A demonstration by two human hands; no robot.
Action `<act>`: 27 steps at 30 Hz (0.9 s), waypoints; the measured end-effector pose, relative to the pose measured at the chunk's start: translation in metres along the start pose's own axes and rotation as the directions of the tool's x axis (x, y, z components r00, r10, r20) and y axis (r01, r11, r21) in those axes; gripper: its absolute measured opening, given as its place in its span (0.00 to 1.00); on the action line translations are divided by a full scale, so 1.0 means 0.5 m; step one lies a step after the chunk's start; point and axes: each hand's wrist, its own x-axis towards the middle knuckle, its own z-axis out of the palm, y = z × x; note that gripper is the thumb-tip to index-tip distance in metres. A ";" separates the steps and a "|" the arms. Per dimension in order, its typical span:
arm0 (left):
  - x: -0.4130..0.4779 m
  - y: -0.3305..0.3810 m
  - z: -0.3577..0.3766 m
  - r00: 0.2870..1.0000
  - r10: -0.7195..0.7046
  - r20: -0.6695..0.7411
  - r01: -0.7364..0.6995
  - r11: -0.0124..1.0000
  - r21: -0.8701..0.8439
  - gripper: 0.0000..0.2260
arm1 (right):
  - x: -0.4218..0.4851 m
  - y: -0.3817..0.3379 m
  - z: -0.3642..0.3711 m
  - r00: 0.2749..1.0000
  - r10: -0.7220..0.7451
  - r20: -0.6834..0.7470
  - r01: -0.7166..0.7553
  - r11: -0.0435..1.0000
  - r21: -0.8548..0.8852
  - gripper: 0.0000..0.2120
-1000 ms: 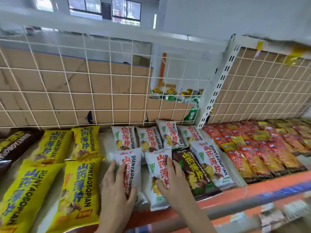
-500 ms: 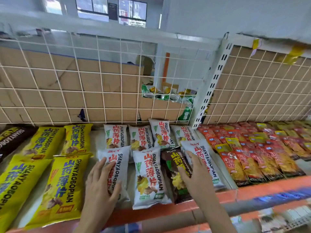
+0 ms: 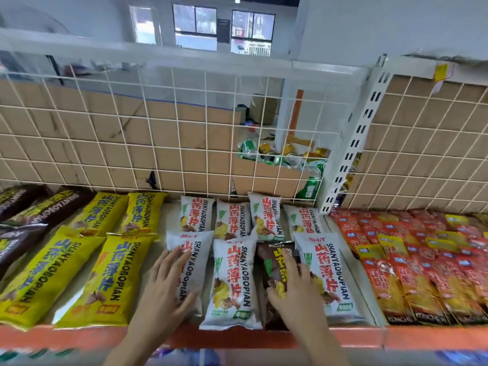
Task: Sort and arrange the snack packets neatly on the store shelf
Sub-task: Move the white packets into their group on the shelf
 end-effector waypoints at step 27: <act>-0.169 -0.050 -0.258 0.925 -0.121 -0.360 0.164 0.982 0.092 0.25 | -0.037 -0.020 -0.045 0.950 -0.235 -0.208 0.305 0.845 0.439 0.33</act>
